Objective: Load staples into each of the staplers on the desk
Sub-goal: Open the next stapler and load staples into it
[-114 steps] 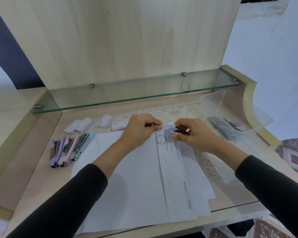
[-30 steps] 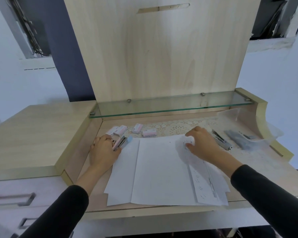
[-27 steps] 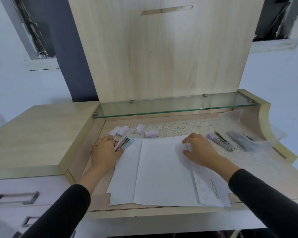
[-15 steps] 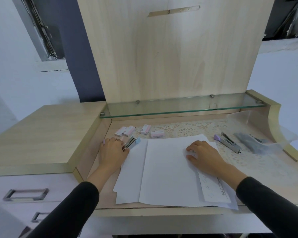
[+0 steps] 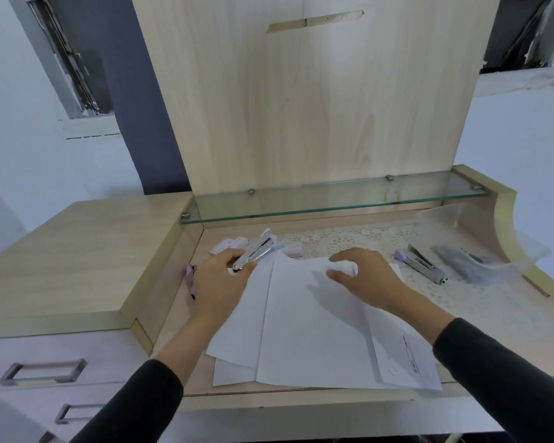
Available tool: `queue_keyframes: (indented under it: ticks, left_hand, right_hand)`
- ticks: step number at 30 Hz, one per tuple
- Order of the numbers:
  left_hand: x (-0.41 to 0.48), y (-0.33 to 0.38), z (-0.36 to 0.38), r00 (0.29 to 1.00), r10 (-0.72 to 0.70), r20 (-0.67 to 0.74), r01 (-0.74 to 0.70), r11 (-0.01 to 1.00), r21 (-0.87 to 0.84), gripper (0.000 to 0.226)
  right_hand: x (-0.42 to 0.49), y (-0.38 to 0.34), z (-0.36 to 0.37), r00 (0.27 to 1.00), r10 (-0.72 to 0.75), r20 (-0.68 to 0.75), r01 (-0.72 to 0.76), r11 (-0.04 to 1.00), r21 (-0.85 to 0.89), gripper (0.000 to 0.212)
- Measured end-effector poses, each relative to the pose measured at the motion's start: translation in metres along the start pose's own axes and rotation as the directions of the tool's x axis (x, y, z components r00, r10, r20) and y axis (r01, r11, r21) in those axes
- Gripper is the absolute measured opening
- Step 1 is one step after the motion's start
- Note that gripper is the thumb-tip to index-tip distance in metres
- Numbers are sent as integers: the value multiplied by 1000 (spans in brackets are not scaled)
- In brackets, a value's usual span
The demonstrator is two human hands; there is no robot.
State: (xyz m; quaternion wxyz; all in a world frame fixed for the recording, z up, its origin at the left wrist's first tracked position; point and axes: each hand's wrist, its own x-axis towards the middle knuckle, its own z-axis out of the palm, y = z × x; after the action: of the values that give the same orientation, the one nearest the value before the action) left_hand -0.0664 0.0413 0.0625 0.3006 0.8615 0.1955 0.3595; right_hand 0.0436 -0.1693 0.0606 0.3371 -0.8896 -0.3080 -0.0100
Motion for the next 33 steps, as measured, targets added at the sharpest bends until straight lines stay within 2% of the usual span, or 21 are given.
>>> queue_keyframes:
  ticks: [1,2,4,5,7,12,15,18,21,23,24,27,30,33]
  left_hand:
    - [-6,10,2,1000,27,-6,-27,999,-38,16]
    - [-13,20,6,998,57,-4,-58,996,-63,16]
    - [-25,32,15,992,122,17,-120,989,-88,17]
    - [-30,35,19,988,151,33,-147,985,-93,17]
    - [-34,34,27,981,184,62,-180,982,-62,18]
    - [-37,25,33,973,209,101,-219,970,107,17]
    - [-36,22,32,944,322,76,-330,920,209,21]
    - [-31,21,29,906,420,58,-419,862,285,27]
    - [-25,24,24,884,442,156,-468,833,293,31]
    - [-18,35,17,901,344,264,-387,913,129,32]
    - [-14,42,13,903,257,344,-281,959,23,34]
    - [0,52,12,874,104,475,-37,988,-147,42]
    - [8,55,17,872,108,478,-16,981,-193,38]
    - [8,53,24,869,131,477,-29,976,-216,25]
  right_hand:
    - [1,-8,-1,999,34,27,-37,988,151,34]
    - [2,-16,-2,993,78,88,-104,931,351,33]
    - [1,-28,-2,965,132,228,-253,707,660,27]
    - [1,-30,-2,957,148,250,-286,641,713,22]
    - [0,-29,-1,948,195,252,-318,572,756,19]
    - [-6,-24,6,929,232,288,-367,495,787,9]
    - [-5,-26,8,942,202,268,-331,441,834,7]
    - [-3,-30,8,954,201,222,-292,457,840,4]
    - [2,-32,7,956,213,201,-285,517,807,1]
    - [4,-31,7,961,209,181,-268,546,794,5]
    - [4,-31,7,965,204,166,-255,566,784,8]
    - [2,-30,8,978,171,122,-205,649,733,11]
    - [-1,-30,10,987,128,94,-158,723,673,13]
    - [-4,-28,9,992,103,67,-122,752,648,18]
